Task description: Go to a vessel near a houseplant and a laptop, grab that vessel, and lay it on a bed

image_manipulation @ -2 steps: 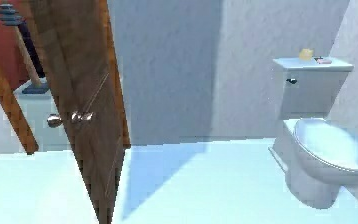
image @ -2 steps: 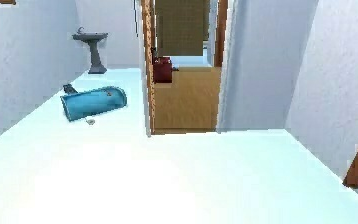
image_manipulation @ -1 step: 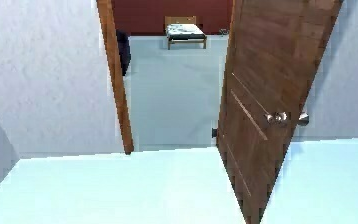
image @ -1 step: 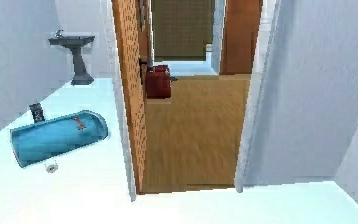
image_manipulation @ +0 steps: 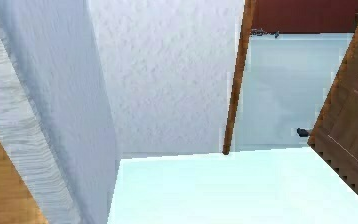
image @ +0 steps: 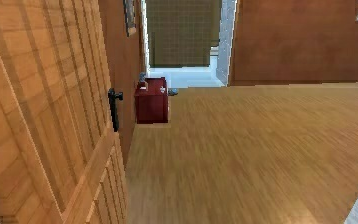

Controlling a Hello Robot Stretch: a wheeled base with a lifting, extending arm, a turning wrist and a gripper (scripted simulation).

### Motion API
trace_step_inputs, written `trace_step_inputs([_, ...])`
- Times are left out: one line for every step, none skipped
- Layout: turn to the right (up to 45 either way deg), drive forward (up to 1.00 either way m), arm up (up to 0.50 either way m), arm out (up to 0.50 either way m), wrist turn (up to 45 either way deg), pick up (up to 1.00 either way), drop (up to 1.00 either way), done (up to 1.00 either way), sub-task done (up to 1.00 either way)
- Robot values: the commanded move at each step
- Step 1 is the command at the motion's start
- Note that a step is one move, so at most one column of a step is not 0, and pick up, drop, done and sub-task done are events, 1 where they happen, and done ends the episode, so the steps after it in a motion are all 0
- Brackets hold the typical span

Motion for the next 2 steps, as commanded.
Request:
trace_step_inputs([6.0, 0.0, 0.0, 0.0, 0.0, 0.0, 0.0, 0.0, 0.0])
trace_step_inputs([0.0, 0.55, 0.0, 0.0, 0.0, 0.0, 0.0, 0.0, 0.0])
